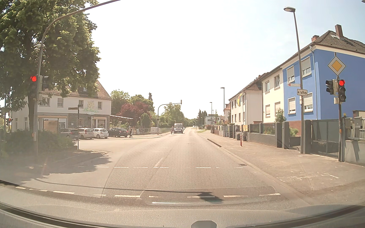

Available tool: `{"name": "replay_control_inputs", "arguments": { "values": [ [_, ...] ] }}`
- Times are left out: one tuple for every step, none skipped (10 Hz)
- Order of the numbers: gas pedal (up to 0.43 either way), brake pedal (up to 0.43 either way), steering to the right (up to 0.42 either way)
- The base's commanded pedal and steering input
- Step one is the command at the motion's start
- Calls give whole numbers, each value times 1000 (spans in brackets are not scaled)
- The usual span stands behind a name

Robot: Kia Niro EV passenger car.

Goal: Follow the waypoints while adhering to traffic rules and regulations

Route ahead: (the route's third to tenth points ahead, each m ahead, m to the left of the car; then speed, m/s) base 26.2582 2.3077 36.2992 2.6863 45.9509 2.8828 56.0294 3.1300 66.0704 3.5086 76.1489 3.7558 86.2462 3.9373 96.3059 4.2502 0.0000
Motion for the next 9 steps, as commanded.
{"name": "replay_control_inputs", "arguments": {
  "values": [
    [0, 262, 0],
    [0, 262, 0],
    [0, 262, 0],
    [0, 262, 0],
    [0, 262, 0],
    [0, 262, 0],
    [0, 262, 0],
    [0, 262, 0],
    [0, 262, 0]
  ]
}}
